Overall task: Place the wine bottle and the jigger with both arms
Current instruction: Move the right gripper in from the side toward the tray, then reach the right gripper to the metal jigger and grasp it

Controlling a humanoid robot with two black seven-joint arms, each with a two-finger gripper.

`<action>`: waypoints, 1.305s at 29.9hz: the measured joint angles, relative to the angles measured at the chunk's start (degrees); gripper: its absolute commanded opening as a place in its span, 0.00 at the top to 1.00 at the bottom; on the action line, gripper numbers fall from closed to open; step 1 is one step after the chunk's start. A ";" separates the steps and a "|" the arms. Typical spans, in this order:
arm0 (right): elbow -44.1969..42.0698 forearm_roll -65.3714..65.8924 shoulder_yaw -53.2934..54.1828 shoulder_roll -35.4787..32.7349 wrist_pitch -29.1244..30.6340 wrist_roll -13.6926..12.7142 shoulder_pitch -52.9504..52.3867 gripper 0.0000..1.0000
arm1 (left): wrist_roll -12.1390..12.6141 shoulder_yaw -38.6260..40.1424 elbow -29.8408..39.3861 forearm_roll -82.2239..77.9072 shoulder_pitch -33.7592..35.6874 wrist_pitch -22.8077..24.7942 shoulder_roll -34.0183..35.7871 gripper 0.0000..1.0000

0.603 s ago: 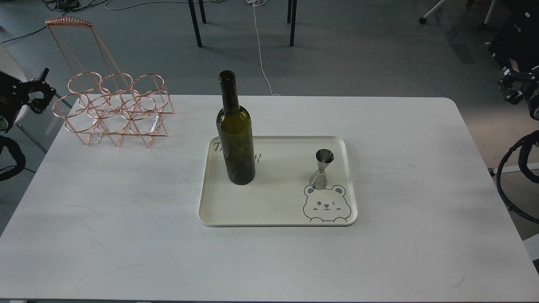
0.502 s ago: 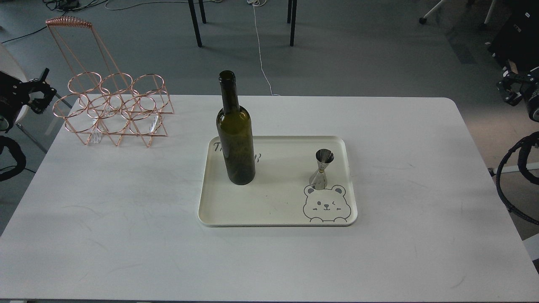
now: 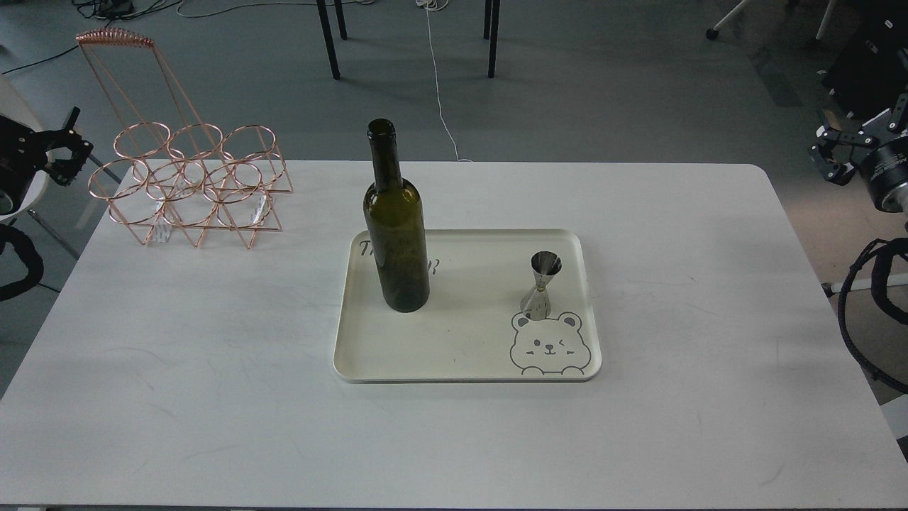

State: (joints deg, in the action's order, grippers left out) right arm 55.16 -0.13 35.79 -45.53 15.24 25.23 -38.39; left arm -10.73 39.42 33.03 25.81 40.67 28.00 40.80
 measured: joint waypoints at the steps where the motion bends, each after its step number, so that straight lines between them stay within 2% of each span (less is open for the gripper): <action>1: 3.24 1.76 -0.18 -1.11 -1.18 0.13 0.77 0.01 | 0.00 0.00 0.01 -0.02 0.05 0.00 0.00 0.02; 5: 15.09 10.95 -0.43 -5.09 -6.18 0.60 4.19 0.01 | 0.01 -0.06 0.03 -0.12 0.13 0.00 0.03 0.02; 9: 23.24 25.28 -0.43 -6.56 -11.93 0.77 6.63 0.01 | 0.04 -0.30 0.03 -0.20 0.17 0.00 0.49 0.02; 17: 28.56 56.83 -4.11 -7.39 -21.96 1.11 9.29 0.02 | 0.03 -0.62 0.02 -0.40 0.47 0.00 0.76 0.02; 21: 28.02 68.76 -8.61 -7.09 -26.18 2.57 9.33 0.06 | -0.06 -0.66 0.09 -0.41 0.47 0.00 0.91 0.02; 26: 24.86 82.31 -13.77 -6.18 -31.23 2.79 9.03 0.07 | -0.23 -0.75 0.11 -0.41 0.45 -0.01 1.23 0.02; 31: 17.70 90.13 -17.56 -0.64 -32.17 2.79 6.73 0.10 | -0.32 -0.82 0.10 -0.47 0.29 -0.01 0.85 0.02; 34: 13.14 91.68 -20.26 3.82 -32.22 2.78 4.46 0.14 | -0.34 -0.80 0.09 -0.46 0.29 -0.01 0.70 0.02; 39: 6.02 92.09 -26.48 10.82 -32.79 2.77 0.21 0.15 | -0.34 -0.79 -0.10 -0.47 0.29 -0.01 0.72 0.02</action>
State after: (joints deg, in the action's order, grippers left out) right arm 61.18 91.96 9.32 -34.70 -17.55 28.00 -38.18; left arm -11.06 38.62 32.93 25.35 40.96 27.99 41.51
